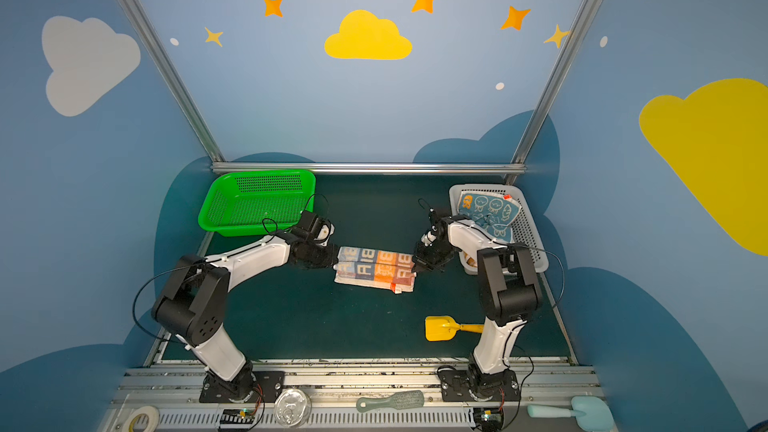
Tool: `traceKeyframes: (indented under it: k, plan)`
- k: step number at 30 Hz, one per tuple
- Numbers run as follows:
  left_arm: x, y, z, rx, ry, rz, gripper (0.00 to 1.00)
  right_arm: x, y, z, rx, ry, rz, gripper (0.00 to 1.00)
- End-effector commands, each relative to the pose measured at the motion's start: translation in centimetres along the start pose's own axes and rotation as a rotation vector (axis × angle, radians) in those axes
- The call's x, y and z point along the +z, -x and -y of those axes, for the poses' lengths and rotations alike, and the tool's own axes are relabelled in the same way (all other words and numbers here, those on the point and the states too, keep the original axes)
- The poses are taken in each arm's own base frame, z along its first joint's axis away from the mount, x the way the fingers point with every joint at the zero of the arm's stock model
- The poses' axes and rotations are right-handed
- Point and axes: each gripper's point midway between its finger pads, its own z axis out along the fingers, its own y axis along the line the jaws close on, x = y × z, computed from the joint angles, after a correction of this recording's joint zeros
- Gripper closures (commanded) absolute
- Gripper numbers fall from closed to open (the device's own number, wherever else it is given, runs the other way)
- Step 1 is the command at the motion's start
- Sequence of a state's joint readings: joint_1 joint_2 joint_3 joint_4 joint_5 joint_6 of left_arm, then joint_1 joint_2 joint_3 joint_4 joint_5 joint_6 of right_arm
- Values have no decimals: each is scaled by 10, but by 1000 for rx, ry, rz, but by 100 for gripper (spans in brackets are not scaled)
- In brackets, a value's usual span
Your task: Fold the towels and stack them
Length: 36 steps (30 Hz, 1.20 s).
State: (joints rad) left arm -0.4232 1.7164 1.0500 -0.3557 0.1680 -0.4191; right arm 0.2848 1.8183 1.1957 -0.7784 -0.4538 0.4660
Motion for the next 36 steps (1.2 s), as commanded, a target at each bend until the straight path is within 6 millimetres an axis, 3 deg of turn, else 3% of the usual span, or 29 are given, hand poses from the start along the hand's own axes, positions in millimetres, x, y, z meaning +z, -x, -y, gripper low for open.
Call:
traceKeyframes:
  k: [1, 8, 17, 32, 36]
  plan:
    - [3, -2, -9, -18, 27, 3, 97, 4, -2, 12, 8, -37, -1, 100]
    - [4, -4, -9, -16, 28, 1, 97, 11, -8, 15, 4, -50, -13, 100]
    - [-14, 6, -3, -10, 22, 47, 97, -10, -10, 9, -28, -55, 36, 100]
    - [9, -18, -9, -18, 25, -13, 97, 26, -26, 22, -5, -67, -32, 100]
    - [8, -18, -5, -14, 16, -8, 89, 25, -27, 21, -10, -65, -29, 90]
